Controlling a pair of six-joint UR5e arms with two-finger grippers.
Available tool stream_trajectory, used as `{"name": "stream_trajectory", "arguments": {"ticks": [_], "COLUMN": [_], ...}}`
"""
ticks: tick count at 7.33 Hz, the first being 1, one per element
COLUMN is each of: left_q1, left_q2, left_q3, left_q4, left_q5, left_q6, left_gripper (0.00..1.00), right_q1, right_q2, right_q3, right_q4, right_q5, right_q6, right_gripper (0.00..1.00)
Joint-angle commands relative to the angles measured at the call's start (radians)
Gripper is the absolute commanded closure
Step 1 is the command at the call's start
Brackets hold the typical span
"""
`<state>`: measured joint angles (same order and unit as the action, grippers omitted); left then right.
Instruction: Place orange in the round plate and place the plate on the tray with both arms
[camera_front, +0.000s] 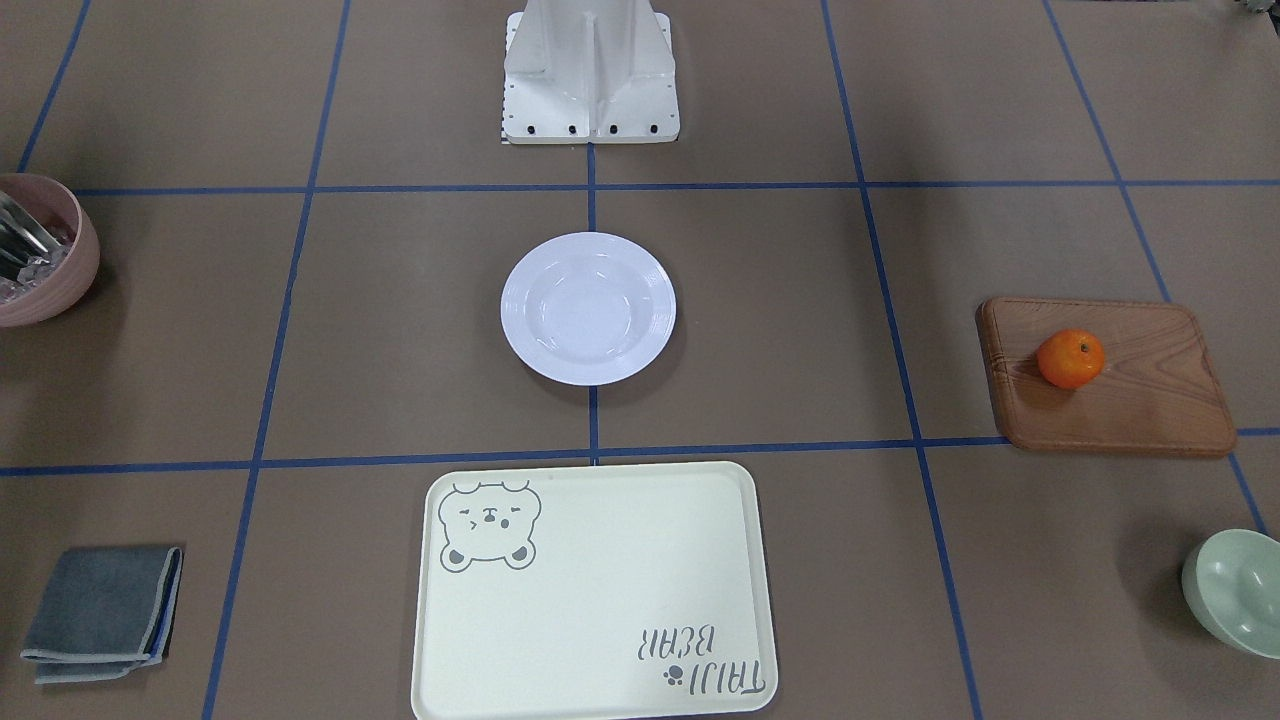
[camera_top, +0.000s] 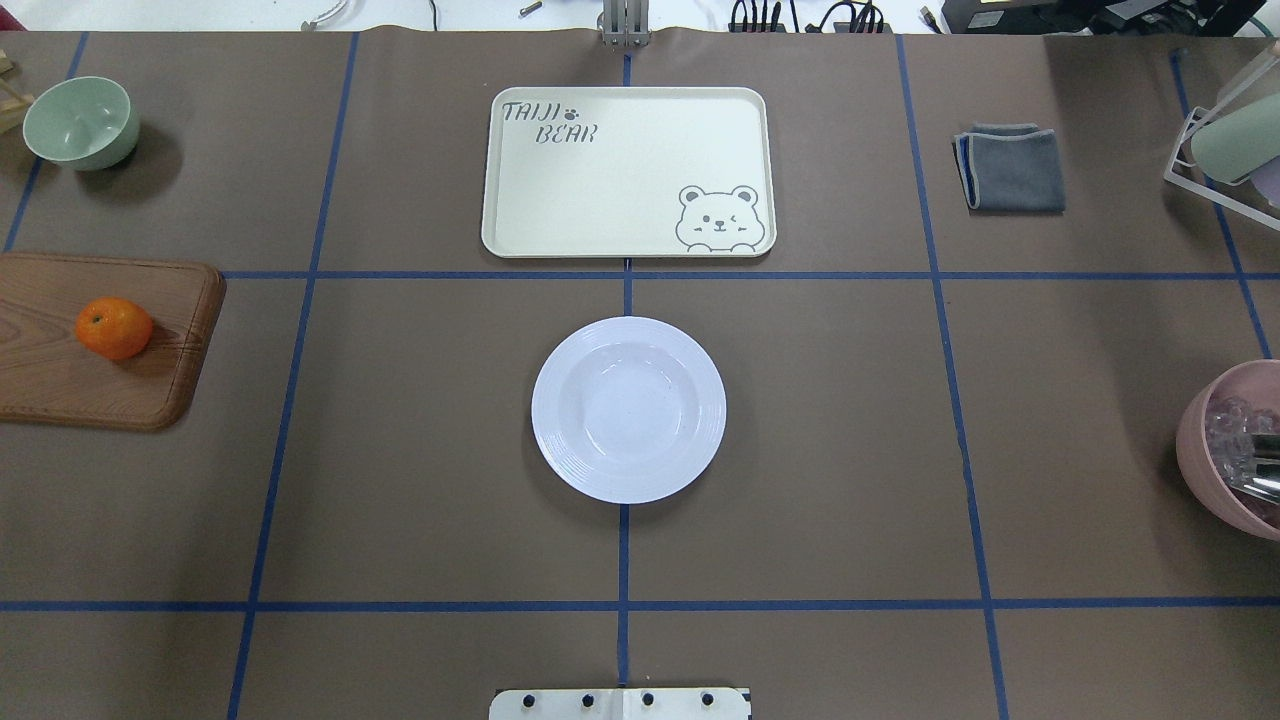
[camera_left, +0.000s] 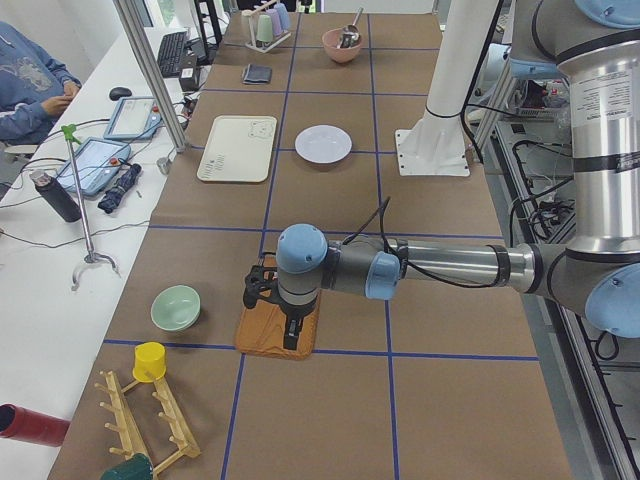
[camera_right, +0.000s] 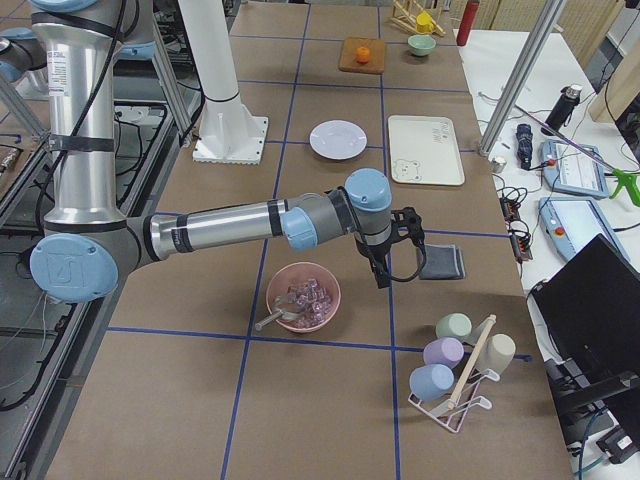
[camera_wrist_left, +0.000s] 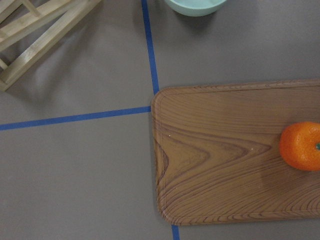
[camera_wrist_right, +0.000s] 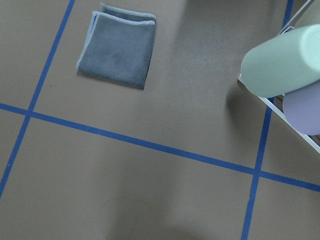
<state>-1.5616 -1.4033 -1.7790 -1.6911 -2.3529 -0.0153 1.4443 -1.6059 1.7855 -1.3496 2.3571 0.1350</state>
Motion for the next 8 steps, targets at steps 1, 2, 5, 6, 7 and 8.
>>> {"name": "stream_trajectory", "arguments": {"ticks": [1,2,5,6,7,8], "left_q1": [-0.001,0.000,0.003,0.003,0.006,0.009], "left_q2": [0.042,0.072,0.086,0.086,0.084,0.080], "left_q3": [-0.006,0.003,0.000,0.001,0.001,0.001], "left_q4": [-0.100,-0.151,-0.159,-0.179,-0.180,-0.177], "left_q5": [-0.003,-0.003,-0.013,-0.013,-0.014,-0.014], "left_q6": [-0.003,-0.005,-0.006,-0.009,-0.011,-0.012], "left_gripper": [0.02,0.02,0.02,0.02,0.02,0.02], "right_q1": [-0.002,-0.011,-0.013,-0.013,-0.013,-0.015], "right_q2": [0.056,0.072,0.078,0.066,0.061,0.058], "right_q3": [-0.020,-0.026,-0.023,-0.011,-0.003,-0.005], "right_q4": [-0.113,-0.178,-0.184,-0.171,-0.168,-0.167], "right_q5": [0.007,0.001,0.008,0.007,0.007,0.007], "right_q6": [-0.008,-0.017,-0.014,-0.014,-0.012,-0.006], "right_gripper": [0.00,0.00,0.00,0.00,0.00,0.00]}}
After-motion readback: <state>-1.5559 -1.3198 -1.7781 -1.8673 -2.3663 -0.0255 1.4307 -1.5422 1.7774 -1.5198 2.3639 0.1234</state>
